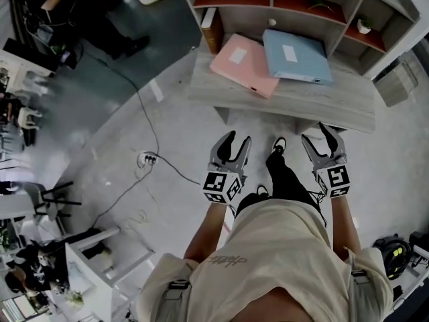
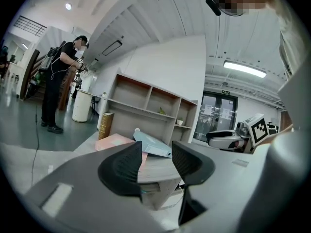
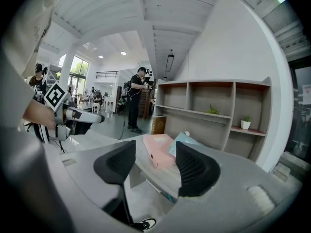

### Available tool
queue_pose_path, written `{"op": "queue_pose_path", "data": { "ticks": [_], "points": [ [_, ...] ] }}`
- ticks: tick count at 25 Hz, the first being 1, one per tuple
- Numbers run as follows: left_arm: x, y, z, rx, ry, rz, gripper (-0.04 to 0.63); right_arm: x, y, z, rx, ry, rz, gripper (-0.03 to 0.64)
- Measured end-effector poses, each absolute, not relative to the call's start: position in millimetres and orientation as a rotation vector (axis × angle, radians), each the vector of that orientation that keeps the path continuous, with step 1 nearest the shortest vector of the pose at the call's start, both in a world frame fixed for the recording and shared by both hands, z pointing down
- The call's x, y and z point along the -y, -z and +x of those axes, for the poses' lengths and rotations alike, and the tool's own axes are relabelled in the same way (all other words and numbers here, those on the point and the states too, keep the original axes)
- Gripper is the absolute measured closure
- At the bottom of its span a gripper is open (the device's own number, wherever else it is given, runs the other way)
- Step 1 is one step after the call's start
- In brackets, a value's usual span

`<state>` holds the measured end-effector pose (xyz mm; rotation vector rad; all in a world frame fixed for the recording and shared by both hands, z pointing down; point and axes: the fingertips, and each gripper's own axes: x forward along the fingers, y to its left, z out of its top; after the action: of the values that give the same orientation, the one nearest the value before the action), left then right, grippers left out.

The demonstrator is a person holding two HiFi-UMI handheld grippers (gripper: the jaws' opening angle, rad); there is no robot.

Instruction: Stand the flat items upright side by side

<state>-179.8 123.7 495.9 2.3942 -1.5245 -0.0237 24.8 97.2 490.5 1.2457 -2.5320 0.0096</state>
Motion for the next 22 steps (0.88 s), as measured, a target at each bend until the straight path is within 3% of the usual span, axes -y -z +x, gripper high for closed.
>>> {"op": "queue_pose_path", "data": {
  "ticks": [22],
  "points": [
    [102.3, -484.7, -133.1, 1.469, -0.213, 2.445, 0.391, 114.7, -583.2, 48.3, 2.387, 0.091, 1.091, 0.356]
  ]
}}
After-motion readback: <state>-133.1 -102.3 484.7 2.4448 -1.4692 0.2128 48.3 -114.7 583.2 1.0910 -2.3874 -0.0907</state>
